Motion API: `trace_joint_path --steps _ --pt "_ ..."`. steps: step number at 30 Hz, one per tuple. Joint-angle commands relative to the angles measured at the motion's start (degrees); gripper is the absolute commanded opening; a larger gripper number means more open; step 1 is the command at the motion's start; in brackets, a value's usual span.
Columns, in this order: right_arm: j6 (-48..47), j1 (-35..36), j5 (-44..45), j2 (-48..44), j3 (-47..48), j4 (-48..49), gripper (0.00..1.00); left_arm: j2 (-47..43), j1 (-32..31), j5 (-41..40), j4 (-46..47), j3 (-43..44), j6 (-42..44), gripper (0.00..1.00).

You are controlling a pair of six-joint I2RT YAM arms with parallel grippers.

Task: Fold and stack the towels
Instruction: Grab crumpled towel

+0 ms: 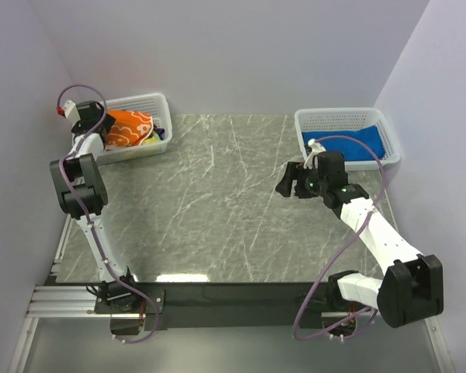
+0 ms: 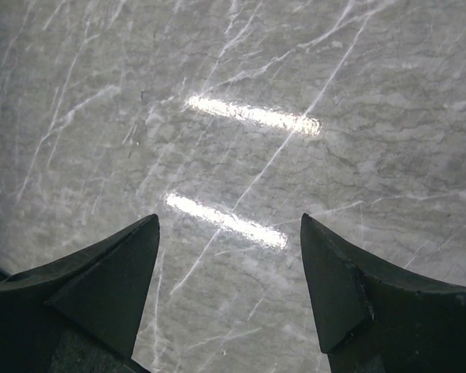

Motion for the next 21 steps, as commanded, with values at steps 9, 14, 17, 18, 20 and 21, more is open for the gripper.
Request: trace_joint_path --steps 9,14,17,18,20,21 --pt "-1.4 0.9 -0.3 2.4 0.1 1.4 0.79 5.4 0.4 10.4 8.3 4.0 -3.9 0.21" --pt "-1.6 1.2 -0.2 2.2 0.4 1.1 0.79 -0.3 0.4 9.7 10.4 -0.6 -2.4 0.07" --pt "-1.6 1.2 -0.3 2.0 0.4 1.0 0.79 -4.8 0.3 9.1 8.8 -1.0 -1.3 0.09" --pt "-1.6 1.2 -0.4 1.8 0.4 1.0 0.79 -6.0 0.2 8.9 7.9 -1.2 -1.1 0.1" --pt "-1.6 1.3 -0.3 1.3 0.4 1.0 0.79 -9.4 0.1 8.8 7.0 -1.6 0.1 0.12" --pt "-1.5 1.3 -0.2 1.1 0.3 1.0 0.79 -11.2 -0.3 8.6 5.9 -1.6 0.6 0.13"
